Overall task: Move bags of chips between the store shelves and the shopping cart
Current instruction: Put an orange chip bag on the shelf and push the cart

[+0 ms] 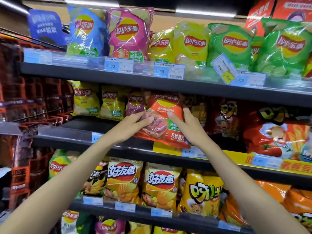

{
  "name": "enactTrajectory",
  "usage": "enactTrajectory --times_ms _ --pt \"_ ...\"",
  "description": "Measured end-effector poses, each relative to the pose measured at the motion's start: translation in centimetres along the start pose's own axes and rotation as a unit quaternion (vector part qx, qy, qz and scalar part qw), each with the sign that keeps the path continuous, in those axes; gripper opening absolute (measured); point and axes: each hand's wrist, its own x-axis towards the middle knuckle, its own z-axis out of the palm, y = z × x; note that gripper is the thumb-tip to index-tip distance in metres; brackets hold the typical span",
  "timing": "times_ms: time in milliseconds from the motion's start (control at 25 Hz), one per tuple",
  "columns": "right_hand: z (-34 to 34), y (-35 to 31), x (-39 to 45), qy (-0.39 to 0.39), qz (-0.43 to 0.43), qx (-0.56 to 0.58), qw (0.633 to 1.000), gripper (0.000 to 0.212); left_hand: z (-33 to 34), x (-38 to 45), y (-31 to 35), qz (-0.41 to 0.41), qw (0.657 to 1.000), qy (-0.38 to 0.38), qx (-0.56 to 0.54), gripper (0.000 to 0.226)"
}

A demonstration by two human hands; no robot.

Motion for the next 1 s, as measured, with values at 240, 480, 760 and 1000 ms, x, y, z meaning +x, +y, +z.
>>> enactTrajectory --times_ms 240,480,760,1000 --pt "-0.4 0.9 3.1 -0.011 0.031 -0.005 0.999 0.037 0.1 3.7 0.0 -0.061 0.995 0.009 0.076 0.06" --pt "0.8 2.9 4.9 -0.034 0.036 -0.042 0.998 0.032 1.4 5.2 -0.7 -0.097 0.987 0.009 0.13 0.048" --pt "0.5 3.3 5.0 -0.057 0.024 -0.141 0.988 0.03 2.1 5.2 -0.6 -0.103 0.98 -0.007 0.169 0.039" --pt "-1.1 2.8 3.7 -0.016 0.018 -0.161 0.987 0.034 1.9 3.4 0.5 -0.062 0.969 0.025 0.236 0.042"
